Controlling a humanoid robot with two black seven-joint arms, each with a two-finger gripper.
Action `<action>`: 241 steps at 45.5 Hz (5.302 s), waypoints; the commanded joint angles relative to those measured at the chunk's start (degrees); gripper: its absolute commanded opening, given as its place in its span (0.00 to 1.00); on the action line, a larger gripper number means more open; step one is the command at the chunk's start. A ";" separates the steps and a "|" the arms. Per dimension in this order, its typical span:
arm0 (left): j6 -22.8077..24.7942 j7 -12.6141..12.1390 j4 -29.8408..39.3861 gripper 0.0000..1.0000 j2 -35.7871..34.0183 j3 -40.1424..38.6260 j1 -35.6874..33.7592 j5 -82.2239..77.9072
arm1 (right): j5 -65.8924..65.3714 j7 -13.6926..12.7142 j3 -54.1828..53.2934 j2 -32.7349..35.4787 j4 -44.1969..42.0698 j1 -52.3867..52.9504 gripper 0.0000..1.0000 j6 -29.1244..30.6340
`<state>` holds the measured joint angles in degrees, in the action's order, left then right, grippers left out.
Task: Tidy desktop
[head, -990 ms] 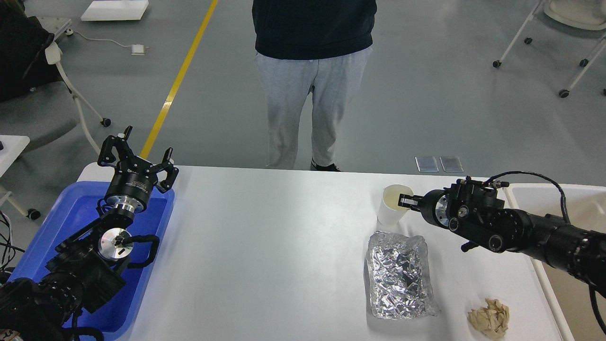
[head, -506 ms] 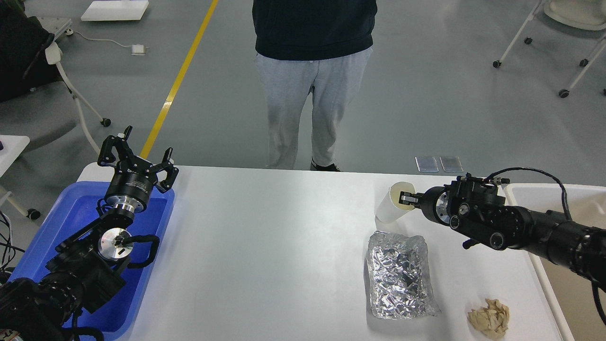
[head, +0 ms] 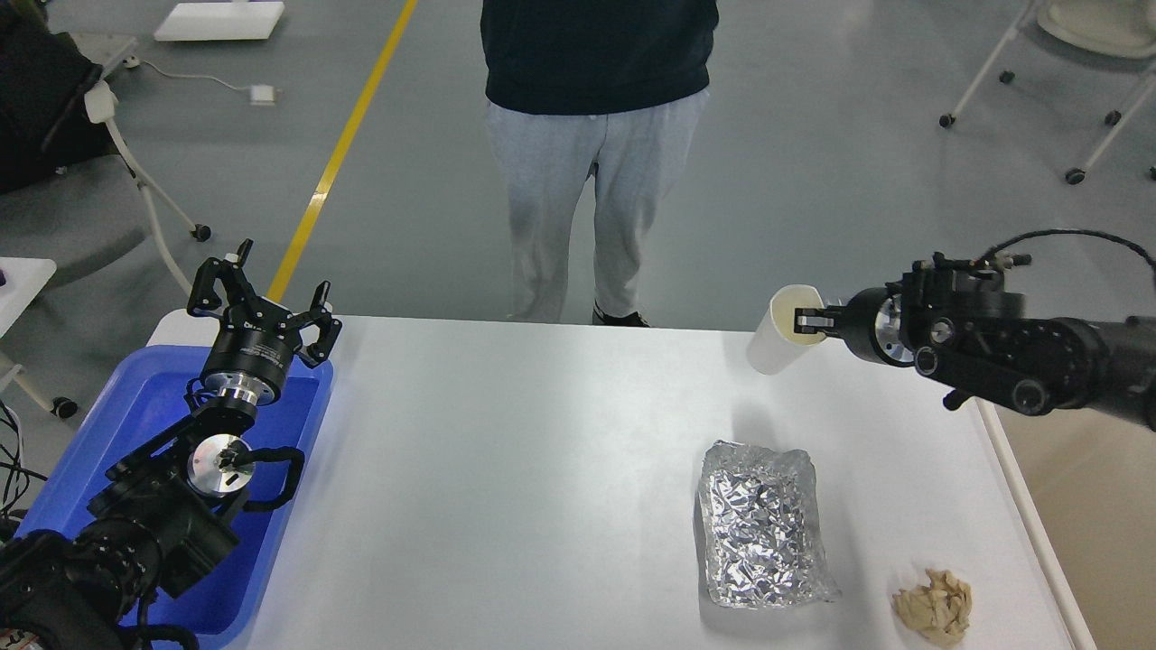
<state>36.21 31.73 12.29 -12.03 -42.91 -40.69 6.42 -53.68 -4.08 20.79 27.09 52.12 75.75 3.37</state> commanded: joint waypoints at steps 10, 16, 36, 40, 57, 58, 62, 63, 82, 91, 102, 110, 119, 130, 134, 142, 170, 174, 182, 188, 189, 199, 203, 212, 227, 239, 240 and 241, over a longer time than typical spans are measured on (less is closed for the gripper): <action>0.00 0.00 -0.07 1.00 -0.10 0.02 0.08 0.00 | -0.19 0.21 8.30 15.79 17.74 21.97 0.00 5.85; -0.08 0.00 -0.07 1.00 -0.10 0.02 0.00 0.00 | -0.19 0.13 8.21 19.84 23.63 28.48 0.00 8.76; -0.09 0.00 -0.07 1.00 -0.10 0.02 0.08 0.00 | -0.28 0.21 8.48 24.32 23.38 28.40 0.00 8.41; -0.09 0.00 0.02 1.00 -0.10 0.02 0.00 0.00 | -0.19 0.21 8.04 26.52 22.50 27.61 0.00 8.14; 0.00 0.08 -0.07 1.00 -0.10 0.02 0.00 0.00 | 2.35 1.27 -7.24 42.78 18.46 5.83 0.00 3.93; -0.08 0.00 -0.07 1.00 -0.10 0.02 0.00 0.00 | 3.31 1.44 -8.56 43.13 17.93 4.25 0.00 3.84; -0.09 0.08 -0.07 1.00 -0.10 0.02 0.00 0.00 | 6.57 1.53 -12.17 45.06 16.70 -1.91 0.00 2.79; -0.09 0.08 -0.07 1.00 -0.10 0.02 0.08 0.00 | 7.27 1.53 -13.22 45.94 16.70 -4.10 0.00 1.91; -0.17 0.08 -0.07 1.00 -0.10 0.02 0.00 0.00 | 25.02 8.82 -14.20 41.38 6.42 -21.07 0.00 -12.06; -0.17 0.08 -0.07 1.00 -0.10 0.02 0.00 0.00 | 34.69 10.06 -14.37 34.88 0.19 -27.23 0.00 -17.17; -0.09 0.08 -0.07 1.00 -0.10 0.02 0.00 0.00 | 40.41 11.28 -16.13 24.51 -15.55 -36.72 0.00 -16.82; -0.09 0.08 -0.07 1.00 -0.10 0.02 0.00 0.00 | 40.59 14.80 -17.89 21.43 -19.86 -41.56 0.00 -16.55; -0.17 0.08 -0.07 1.00 -0.10 0.02 0.00 0.00 | 40.59 15.51 -17.89 12.39 -31.97 -43.93 0.00 -16.64; -0.17 0.08 -0.07 1.00 -0.10 0.02 0.00 0.00 | 40.59 15.51 -17.80 4.11 -47.02 -45.25 0.00 -14.71; -0.17 0.08 -0.07 1.00 -0.10 0.02 0.00 0.08 | 40.59 15.51 -17.80 4.29 -47.02 -46.30 0.00 -14.71; -0.17 0.08 -0.07 1.00 -0.10 -0.07 0.00 0.00 | 40.59 16.82 -17.80 4.64 -47.46 -47.98 0.00 -14.53; -0.17 0.08 -0.07 1.00 -0.10 -0.07 0.00 0.00 | 40.68 17.26 -22.11 1.48 -50.72 -46.84 1.00 -16.99; -0.17 0.08 -0.07 1.00 -0.10 -0.07 0.00 0.00 | 40.68 17.26 -22.02 1.47 -50.80 -45.43 1.00 -16.82; -0.17 0.08 -0.07 1.00 -0.10 -0.07 0.00 0.00 | 40.68 17.26 -22.02 1.65 -50.89 -44.20 1.00 -17.17; -0.17 0.08 -0.07 1.00 -0.10 -0.07 0.00 0.00 | 40.68 17.26 -21.93 0.95 -51.07 -42.36 1.00 -17.08; -0.17 0.08 -0.07 1.00 -0.10 -0.07 0.00 0.00 | 40.68 17.26 -21.85 0.69 -51.15 -42.09 1.00 -17.08; -0.17 0.08 -0.07 1.00 -0.10 -0.07 0.00 0.09 | 40.68 17.26 -21.93 0.95 -51.15 -41.65 1.00 -16.47; -0.17 0.08 -0.07 1.00 -0.10 -0.07 0.00 0.00 | 40.68 17.26 -22.02 0.95 -51.07 -41.38 1.00 -16.11; -0.17 0.08 -0.07 1.00 -0.10 -0.07 0.00 0.00 | 45.32 17.26 -29.47 2.08 -45.46 -38.92 1.00 -8.74; -0.17 0.08 -0.07 1.00 -0.10 -0.07 0.00 0.00 | 47.53 17.35 -54.79 16.94 -6.78 -43.67 1.00 -9.43; -0.17 0.08 -0.07 1.00 -0.10 -0.07 0.08 0.00 | 46.31 22.97 -72.46 7.90 -0.09 -48.33 1.00 -9.43; -0.17 0.08 -0.07 1.00 -0.10 -0.07 0.00 0.00 | 45.87 22.98 -72.99 7.02 0.00 -48.33 1.00 -9.43; -0.17 0.08 -0.07 1.00 -0.10 -0.07 0.08 0.00 | 45.51 22.98 -73.34 6.32 0.08 -48.41 1.00 -9.43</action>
<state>36.03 31.82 12.21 -12.13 -42.98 -40.67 6.42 -6.79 15.83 -39.36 38.64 44.22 30.39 -6.25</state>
